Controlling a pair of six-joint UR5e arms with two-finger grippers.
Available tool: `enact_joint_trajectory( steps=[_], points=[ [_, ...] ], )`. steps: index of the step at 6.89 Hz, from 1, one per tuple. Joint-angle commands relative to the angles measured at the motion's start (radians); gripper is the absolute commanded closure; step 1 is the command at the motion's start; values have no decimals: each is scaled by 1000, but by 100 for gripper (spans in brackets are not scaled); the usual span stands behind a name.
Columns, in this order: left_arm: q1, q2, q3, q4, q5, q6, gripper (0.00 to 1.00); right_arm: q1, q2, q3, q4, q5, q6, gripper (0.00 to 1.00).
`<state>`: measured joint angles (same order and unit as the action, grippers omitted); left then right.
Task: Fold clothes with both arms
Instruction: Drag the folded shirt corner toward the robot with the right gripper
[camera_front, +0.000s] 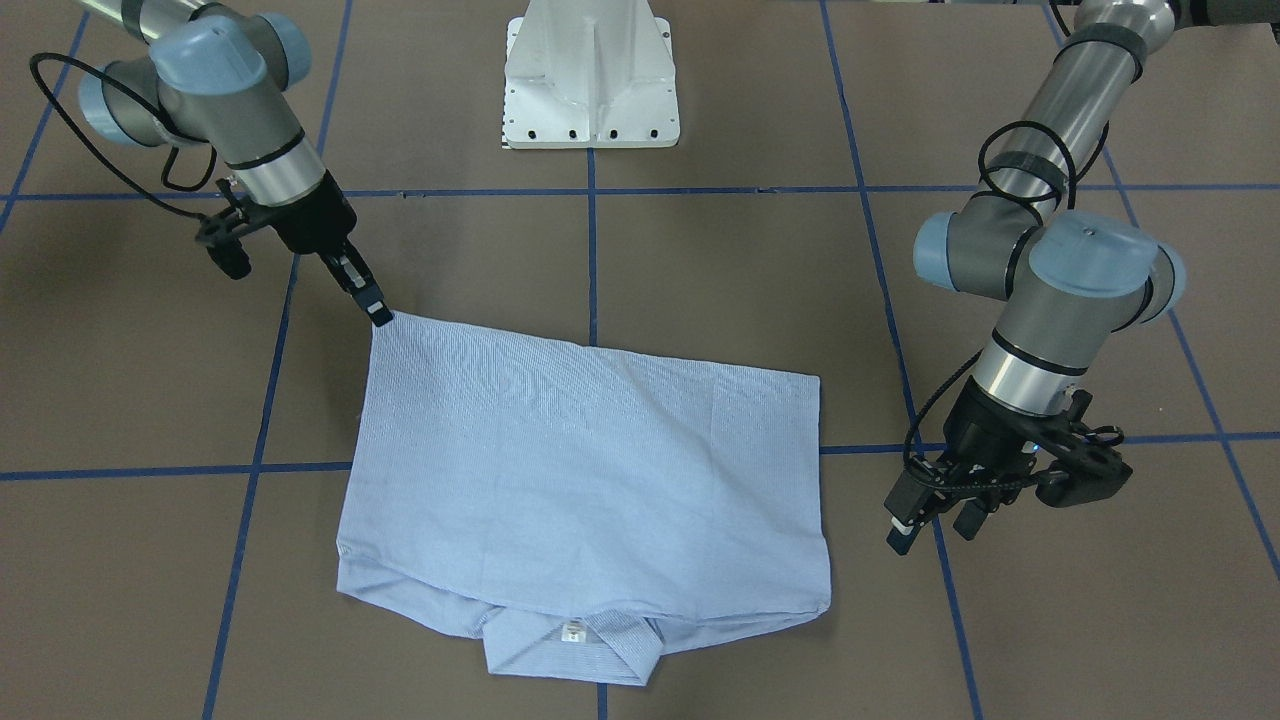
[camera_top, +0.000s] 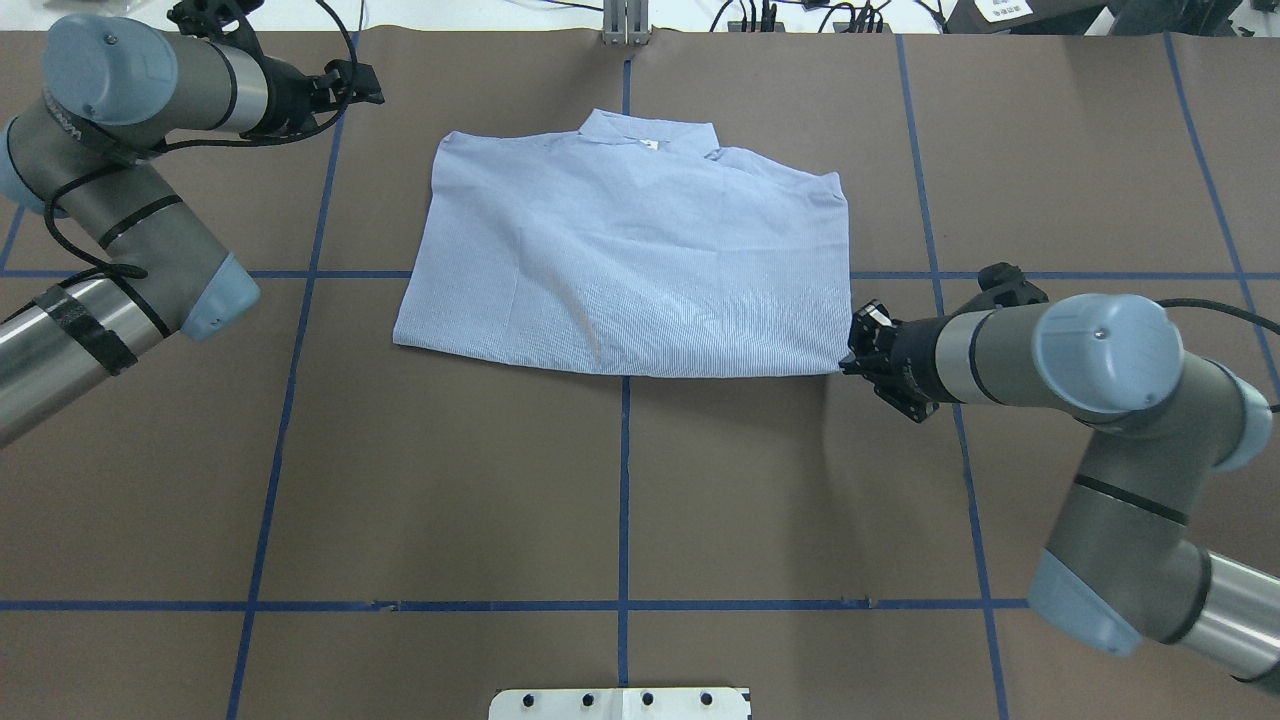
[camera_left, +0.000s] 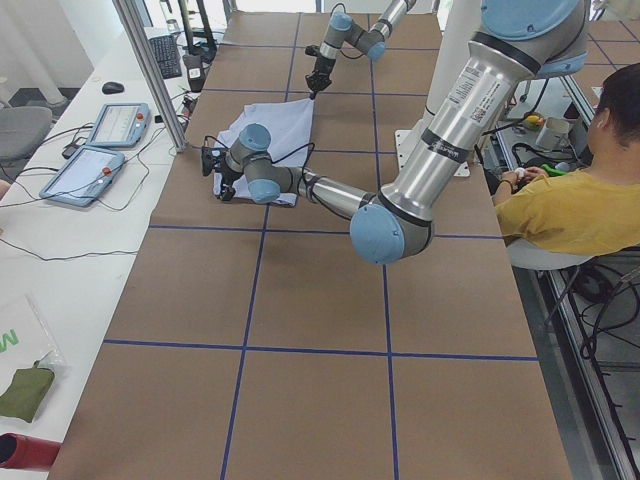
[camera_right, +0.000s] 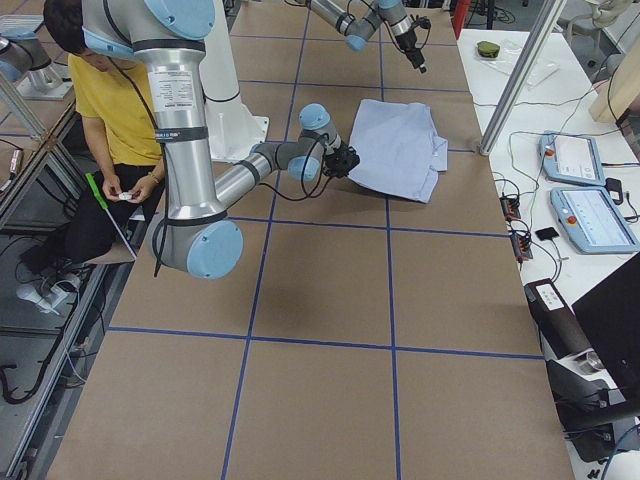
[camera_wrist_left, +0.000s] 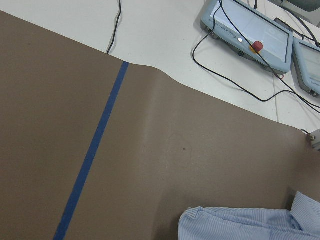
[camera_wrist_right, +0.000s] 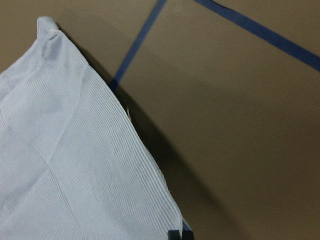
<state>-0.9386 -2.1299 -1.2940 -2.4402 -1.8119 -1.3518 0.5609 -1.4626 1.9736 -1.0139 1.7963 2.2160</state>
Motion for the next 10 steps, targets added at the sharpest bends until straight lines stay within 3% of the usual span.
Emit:
enact_joint_trajectory(
  steps=[1,3,4,5,7,8,9,10],
  points=[
    [18,24,-77,3,-6,-41,1,-137,-199,221,-22,157,19,100],
    [65,91,-189,1,-53,-117,1,-160,-240,275,-17,511,19,96],
    [99,97,-223,1,-55,-174,1,-206,-264,275,-15,569,19,1],
    [133,135,-281,13,-56,-213,1,-235,-277,271,-15,571,19,0],
    [240,246,-429,15,-52,-342,1,-68,-257,257,-15,569,17,0],
    [315,264,-456,17,-44,-430,1,68,-163,185,-14,545,5,0],
    [378,269,-441,18,-17,-469,2,193,5,42,-14,537,-1,0],
    [423,266,-433,26,21,-471,4,242,101,-66,-14,522,-27,0]
  ],
)
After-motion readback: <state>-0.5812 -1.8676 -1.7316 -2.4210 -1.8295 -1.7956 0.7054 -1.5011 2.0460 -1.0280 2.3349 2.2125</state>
